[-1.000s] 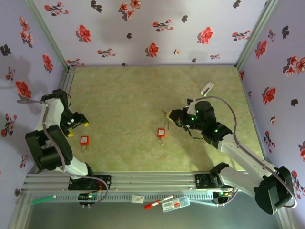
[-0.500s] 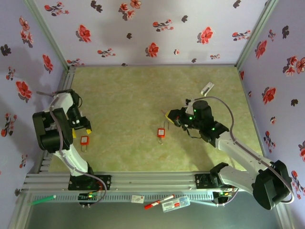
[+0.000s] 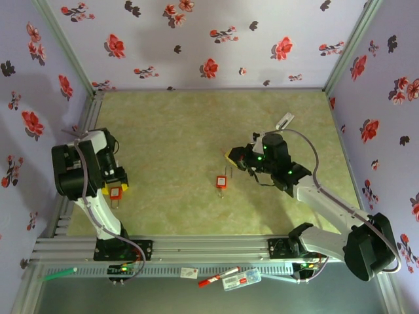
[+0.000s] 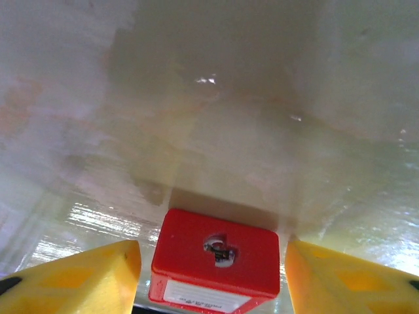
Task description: Unlock with the key
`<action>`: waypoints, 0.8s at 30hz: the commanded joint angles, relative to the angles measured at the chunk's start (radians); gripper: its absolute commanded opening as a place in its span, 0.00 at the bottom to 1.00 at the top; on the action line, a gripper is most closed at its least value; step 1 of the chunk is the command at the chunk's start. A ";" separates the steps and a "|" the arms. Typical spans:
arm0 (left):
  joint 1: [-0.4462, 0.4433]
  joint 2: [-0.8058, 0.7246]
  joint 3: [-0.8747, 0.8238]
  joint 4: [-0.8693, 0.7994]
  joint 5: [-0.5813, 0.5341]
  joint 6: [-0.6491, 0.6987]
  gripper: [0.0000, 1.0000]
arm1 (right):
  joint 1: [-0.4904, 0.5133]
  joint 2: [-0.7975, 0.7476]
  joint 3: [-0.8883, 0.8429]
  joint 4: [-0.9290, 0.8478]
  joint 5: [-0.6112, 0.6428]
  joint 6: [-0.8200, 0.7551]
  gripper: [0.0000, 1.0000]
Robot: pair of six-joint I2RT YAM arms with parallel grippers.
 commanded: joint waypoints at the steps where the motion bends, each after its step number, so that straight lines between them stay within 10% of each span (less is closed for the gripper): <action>1: -0.006 0.036 -0.008 -0.005 0.010 0.020 0.57 | -0.006 0.004 0.030 0.024 -0.009 -0.002 0.00; 11: -0.074 0.122 0.021 -0.020 0.086 0.014 0.28 | -0.008 -0.001 0.026 0.014 0.006 -0.006 0.00; 24: -0.312 0.024 0.115 0.074 0.261 -0.099 0.26 | -0.017 -0.010 0.042 -0.034 0.016 -0.036 0.00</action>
